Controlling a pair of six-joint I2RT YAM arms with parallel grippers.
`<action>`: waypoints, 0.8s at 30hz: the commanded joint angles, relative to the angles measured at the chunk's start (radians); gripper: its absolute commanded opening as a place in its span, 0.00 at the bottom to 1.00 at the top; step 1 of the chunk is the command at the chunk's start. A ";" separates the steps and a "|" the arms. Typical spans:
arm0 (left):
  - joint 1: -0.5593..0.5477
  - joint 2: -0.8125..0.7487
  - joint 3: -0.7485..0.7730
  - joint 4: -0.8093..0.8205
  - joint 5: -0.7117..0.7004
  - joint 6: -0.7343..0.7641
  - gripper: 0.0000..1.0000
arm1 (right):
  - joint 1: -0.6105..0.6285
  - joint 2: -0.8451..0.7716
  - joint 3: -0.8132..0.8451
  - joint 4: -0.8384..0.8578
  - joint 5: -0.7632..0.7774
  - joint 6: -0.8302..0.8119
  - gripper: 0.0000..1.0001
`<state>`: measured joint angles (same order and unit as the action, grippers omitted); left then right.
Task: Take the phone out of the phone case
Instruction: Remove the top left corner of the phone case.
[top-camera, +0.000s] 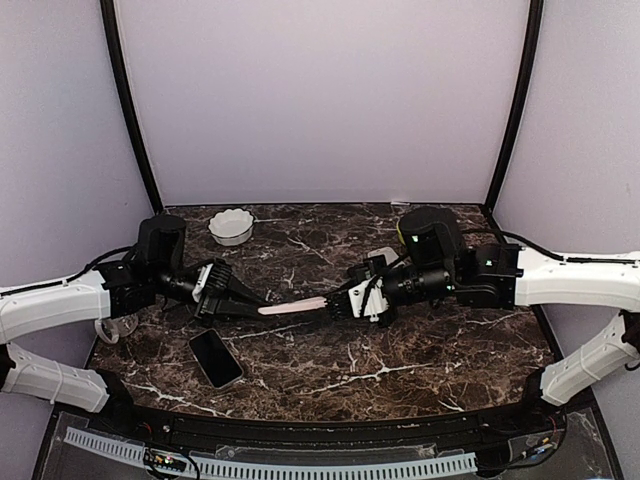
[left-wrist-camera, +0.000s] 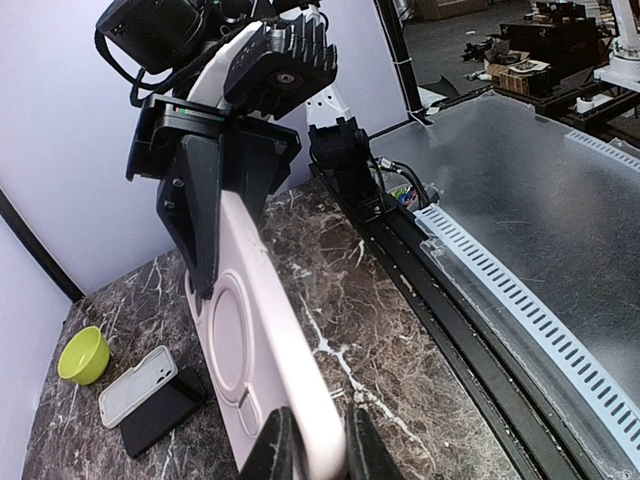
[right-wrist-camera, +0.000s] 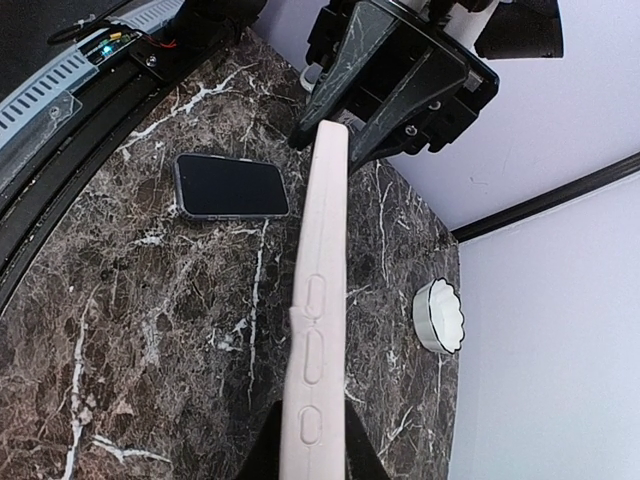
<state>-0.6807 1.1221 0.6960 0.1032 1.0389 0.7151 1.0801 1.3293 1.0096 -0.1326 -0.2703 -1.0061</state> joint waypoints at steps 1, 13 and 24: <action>-0.017 0.022 0.021 -0.077 0.071 -0.026 0.10 | 0.035 -0.035 0.024 0.239 0.001 -0.091 0.00; -0.017 0.034 0.032 -0.074 0.115 -0.079 0.11 | 0.046 -0.042 0.008 0.302 0.039 -0.180 0.00; -0.017 0.052 0.043 -0.098 0.131 -0.079 0.10 | 0.064 -0.022 0.040 0.304 0.034 -0.270 0.00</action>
<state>-0.6731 1.1454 0.7170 0.0803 1.0840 0.7105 1.1011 1.3140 0.9943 -0.1013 -0.2138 -1.1454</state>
